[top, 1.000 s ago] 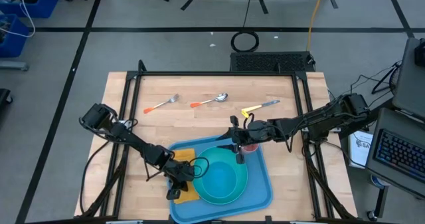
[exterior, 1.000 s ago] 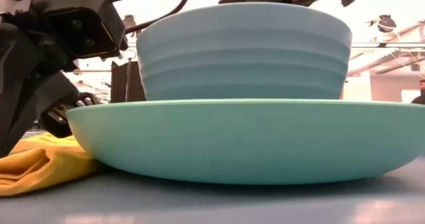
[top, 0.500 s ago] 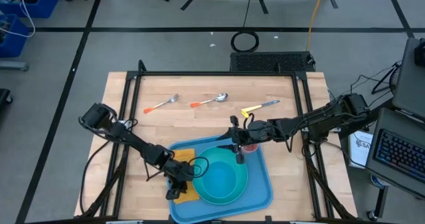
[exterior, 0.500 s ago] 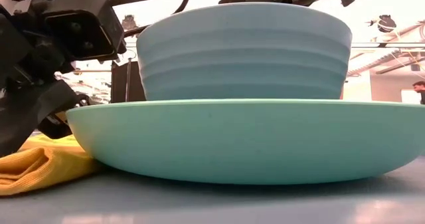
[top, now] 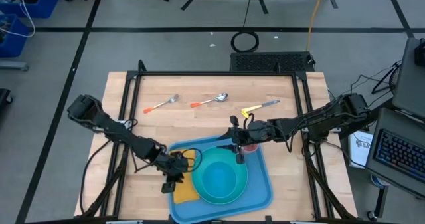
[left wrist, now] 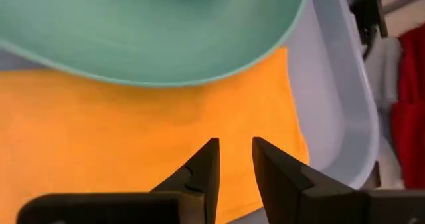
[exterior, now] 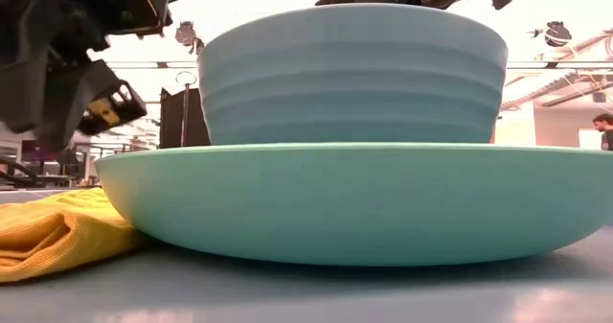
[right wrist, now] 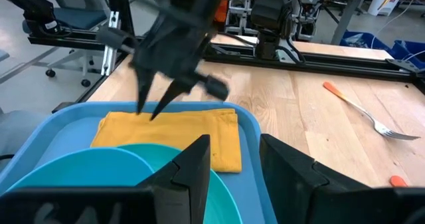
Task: Set up tray
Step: Put the fork on top of the napkin
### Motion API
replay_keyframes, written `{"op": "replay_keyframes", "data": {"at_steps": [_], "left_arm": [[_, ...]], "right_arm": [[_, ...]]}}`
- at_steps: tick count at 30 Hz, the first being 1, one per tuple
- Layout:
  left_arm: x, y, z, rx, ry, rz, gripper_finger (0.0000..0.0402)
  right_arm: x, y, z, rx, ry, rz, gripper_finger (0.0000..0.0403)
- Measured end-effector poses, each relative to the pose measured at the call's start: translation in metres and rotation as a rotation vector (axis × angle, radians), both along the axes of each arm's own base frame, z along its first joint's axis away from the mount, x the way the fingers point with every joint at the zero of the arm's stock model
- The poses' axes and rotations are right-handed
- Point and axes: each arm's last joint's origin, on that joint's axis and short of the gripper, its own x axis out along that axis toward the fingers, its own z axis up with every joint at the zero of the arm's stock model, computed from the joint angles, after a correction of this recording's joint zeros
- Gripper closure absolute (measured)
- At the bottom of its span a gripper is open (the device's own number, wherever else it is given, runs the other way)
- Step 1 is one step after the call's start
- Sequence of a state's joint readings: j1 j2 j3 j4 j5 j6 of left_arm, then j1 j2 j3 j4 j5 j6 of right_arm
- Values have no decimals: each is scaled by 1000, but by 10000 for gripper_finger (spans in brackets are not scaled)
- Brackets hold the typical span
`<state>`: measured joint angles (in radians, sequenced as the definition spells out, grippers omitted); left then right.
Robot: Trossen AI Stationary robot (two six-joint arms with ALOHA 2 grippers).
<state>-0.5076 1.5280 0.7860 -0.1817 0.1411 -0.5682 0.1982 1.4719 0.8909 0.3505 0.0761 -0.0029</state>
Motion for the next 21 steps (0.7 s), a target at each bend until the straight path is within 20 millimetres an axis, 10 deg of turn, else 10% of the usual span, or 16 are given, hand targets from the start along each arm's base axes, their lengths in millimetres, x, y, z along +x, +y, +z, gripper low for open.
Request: {"op": "replay_keyframes", "data": {"at_steps": [21], "left_arm": [[-32, 78, 50, 577, -116, 462, 309]], "right_arm": [[-1, 0, -2, -14, 19, 5, 280]]}}
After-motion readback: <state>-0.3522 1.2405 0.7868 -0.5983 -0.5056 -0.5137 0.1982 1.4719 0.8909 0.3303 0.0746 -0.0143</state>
